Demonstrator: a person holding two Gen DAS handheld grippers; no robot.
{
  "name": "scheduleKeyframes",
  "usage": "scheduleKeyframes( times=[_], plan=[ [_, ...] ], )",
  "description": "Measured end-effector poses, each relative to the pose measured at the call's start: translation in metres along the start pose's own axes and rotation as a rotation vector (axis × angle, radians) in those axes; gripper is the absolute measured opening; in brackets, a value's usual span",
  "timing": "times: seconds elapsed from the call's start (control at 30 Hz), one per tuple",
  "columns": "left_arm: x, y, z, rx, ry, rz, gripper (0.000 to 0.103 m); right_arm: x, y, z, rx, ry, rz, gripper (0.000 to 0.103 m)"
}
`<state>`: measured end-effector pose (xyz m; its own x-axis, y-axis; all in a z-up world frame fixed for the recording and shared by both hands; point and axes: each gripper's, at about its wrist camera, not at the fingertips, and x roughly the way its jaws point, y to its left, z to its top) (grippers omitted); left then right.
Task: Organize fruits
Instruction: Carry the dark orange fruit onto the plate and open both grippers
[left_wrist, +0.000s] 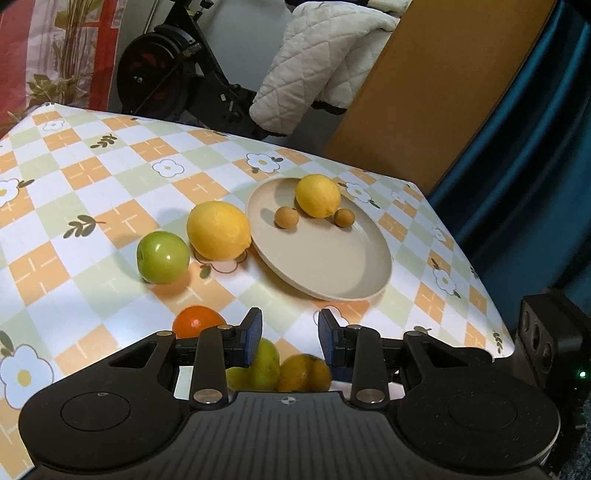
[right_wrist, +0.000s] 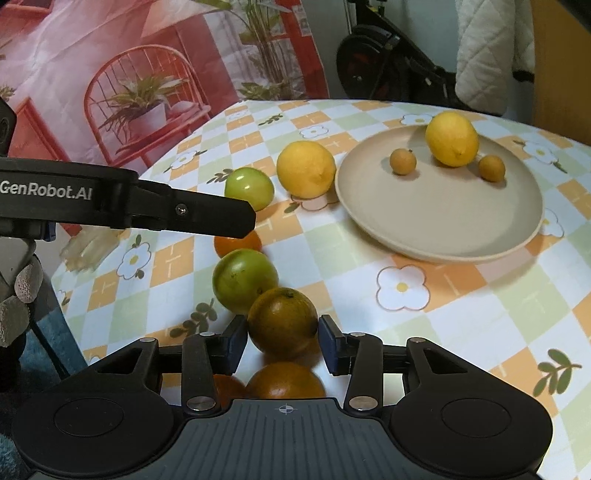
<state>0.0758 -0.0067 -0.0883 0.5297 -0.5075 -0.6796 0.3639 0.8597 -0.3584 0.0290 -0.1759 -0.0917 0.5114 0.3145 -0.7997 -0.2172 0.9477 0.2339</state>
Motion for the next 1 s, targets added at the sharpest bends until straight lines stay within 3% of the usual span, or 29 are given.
scheduleKeyframes(
  times=[0.2, 0.33, 0.63, 0.8, 1.0],
  plan=[
    [0.012, -0.004, 0.005, 0.018, 0.009, 0.02, 0.035, 0.001, -0.017, 0.012, 0.011, -0.062, -0.106, 0.038],
    [0.026, -0.011, 0.011, 0.041, 0.035, 0.009, 0.035, 0.007, -0.014, 0.018, -0.053, -0.068, -0.131, 0.038],
    [0.053, -0.017, 0.006, 0.074, 0.114, 0.01, 0.036, 0.007, -0.01, 0.014, -0.079, -0.074, -0.104, 0.038],
    [0.062, -0.018, 0.004, 0.075, 0.133, -0.004, 0.045, 0.011, -0.014, 0.012, -0.061, -0.07, -0.1, 0.04],
    [0.071, -0.023, 0.002, 0.087, 0.158, -0.029, 0.047, 0.012, -0.02, 0.008, -0.023, -0.067, -0.097, 0.04]
  ],
)
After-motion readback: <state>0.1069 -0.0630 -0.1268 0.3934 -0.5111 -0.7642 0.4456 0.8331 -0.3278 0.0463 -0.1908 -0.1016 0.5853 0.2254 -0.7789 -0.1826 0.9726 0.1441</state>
